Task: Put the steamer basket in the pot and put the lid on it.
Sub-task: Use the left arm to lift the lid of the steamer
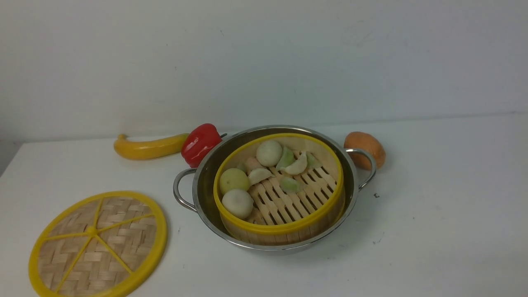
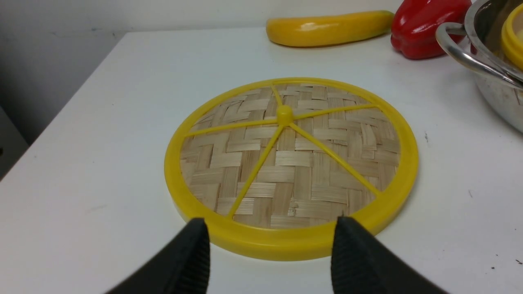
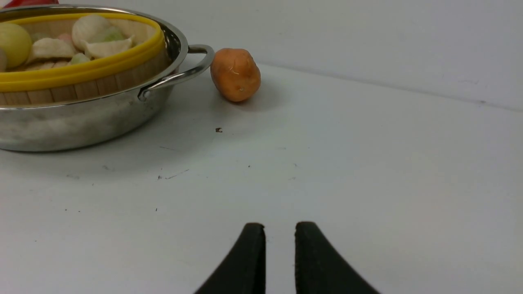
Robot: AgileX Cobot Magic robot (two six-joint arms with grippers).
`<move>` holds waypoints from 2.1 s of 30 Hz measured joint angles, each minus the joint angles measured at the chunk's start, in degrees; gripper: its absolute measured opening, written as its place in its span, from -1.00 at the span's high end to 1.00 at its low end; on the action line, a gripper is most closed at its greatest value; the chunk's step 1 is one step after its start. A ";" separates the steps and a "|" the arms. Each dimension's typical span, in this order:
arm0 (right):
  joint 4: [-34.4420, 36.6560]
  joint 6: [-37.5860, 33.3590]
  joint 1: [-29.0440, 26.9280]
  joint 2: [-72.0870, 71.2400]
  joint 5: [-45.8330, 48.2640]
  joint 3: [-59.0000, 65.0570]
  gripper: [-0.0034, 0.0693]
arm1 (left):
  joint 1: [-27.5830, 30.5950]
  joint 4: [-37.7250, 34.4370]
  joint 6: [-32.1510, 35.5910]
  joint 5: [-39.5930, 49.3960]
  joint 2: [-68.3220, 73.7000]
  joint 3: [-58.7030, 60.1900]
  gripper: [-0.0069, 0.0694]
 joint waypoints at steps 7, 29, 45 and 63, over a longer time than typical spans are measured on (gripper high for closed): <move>0.00 0.00 0.00 0.00 0.00 0.00 0.61 | 0.00 0.00 0.00 0.00 0.00 0.00 -0.17; 0.00 0.00 0.00 0.00 0.00 0.00 0.59 | 0.00 0.00 0.00 0.00 0.00 0.00 -0.17; 0.00 0.00 0.00 0.00 0.00 0.00 0.58 | 0.00 0.00 0.00 0.00 0.00 0.00 -0.17; 0.00 0.00 0.00 0.00 0.00 0.00 0.58 | 0.00 0.00 0.00 0.00 0.00 0.00 -0.17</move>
